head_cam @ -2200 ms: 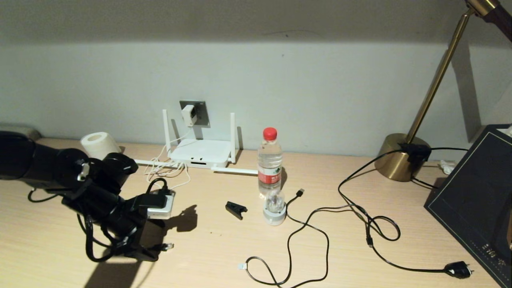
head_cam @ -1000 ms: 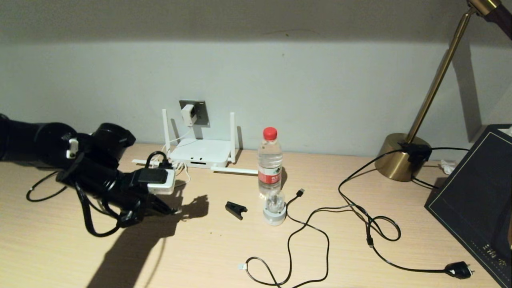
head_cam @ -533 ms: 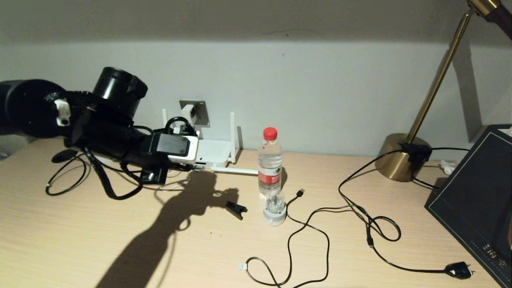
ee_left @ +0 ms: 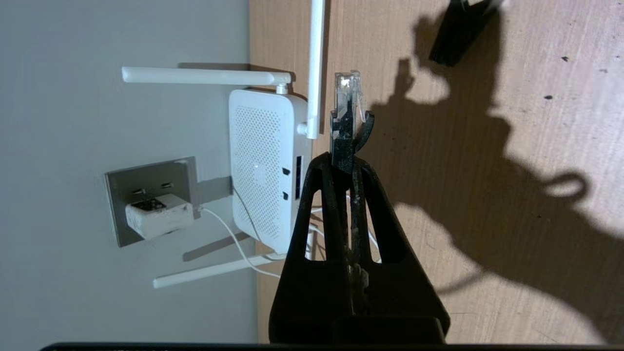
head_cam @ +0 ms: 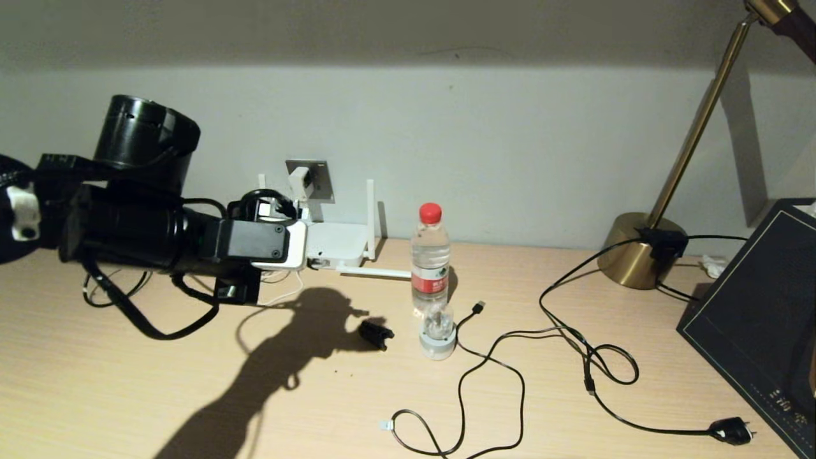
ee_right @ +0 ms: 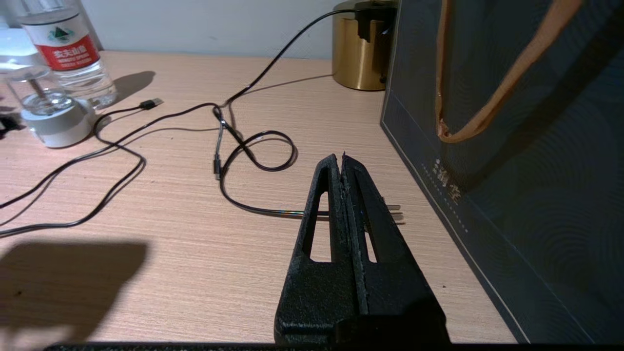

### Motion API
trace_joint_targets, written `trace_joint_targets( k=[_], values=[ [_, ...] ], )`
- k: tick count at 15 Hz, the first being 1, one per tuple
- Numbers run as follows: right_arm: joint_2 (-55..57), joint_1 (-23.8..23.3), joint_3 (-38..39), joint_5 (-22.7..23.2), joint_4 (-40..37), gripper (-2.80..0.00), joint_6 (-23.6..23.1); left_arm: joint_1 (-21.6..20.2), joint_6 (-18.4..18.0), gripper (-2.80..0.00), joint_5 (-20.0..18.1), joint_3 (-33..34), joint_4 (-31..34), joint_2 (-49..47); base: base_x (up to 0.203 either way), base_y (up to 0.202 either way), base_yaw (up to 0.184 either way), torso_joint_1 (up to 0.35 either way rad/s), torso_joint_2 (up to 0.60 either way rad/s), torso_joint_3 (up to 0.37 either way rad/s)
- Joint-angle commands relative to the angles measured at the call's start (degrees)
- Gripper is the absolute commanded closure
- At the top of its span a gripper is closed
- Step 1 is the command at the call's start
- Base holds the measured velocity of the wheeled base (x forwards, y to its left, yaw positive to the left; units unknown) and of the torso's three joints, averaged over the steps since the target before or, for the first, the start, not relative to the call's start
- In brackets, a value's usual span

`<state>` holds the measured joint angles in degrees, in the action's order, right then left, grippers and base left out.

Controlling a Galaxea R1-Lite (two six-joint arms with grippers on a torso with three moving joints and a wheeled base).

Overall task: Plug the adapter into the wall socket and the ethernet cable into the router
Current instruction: Pick up cable, then hand it to the other hand

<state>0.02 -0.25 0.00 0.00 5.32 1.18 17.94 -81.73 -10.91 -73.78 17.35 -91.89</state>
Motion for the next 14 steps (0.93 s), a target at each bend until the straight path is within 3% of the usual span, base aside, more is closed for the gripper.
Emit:
trace_joint_targets(
  k=[1,2,4,6,8,11,12,14],
  values=[
    [-0.02,-0.02,1.85,0.09,0.05,0.00,-0.74,0.10,-0.35,0.00,-0.08,4.47,-0.50,4.31,0.000,0.000,0.000,0.000,0.00,0.000],
    [0.24,-0.01,0.01,0.36,0.00,0.00,1.18,0.53,0.07,0.00,-0.08,6.97,-1.45,5.56,0.000,0.000,0.000,0.000,0.00,0.000],
    [4.51,0.05,-9.61,2.07,-1.30,0.00,11.29,1.16,4.44,0.00,-0.27,12.55,-5.74,7.31,0.000,0.000,0.000,0.000,0.00,0.000],
    [15.44,0.22,-15.80,7.08,-2.88,0.00,16.17,4.19,7.65,0.00,-1.10,14.19,-10.26,7.86,0.000,0.000,0.000,0.000,0.00,0.000],
    [26.18,0.32,-19.44,15.35,-1.43,0.00,18.70,7.03,7.80,0.00,-1.11,12.95,-10.35,7.37,0.000,0.000,0.000,0.000,0.00,0.000],
    [39.00,0.42,-25.99,32.65,2.76,0.00,20.57,11.17,8.10,0.00,-1.46,8.22,-9.90,6.88,0.000,0.000,0.000,0.000,0.00,0.000],
    [42.53,0.46,-27.46,36.44,3.61,0.00,20.16,12.90,8.14,0.00,-1.47,5.85,-9.83,5.96,0.000,0.000,0.000,0.000,0.00,0.000],
    [49.80,0.85,-28.94,39.51,5.95,0.00,17.97,15.27,8.17,0.00,-1.48,3.45,-9.85,3.57,0.000,0.000,0.000,0.000,0.00,0.000]
  ],
)
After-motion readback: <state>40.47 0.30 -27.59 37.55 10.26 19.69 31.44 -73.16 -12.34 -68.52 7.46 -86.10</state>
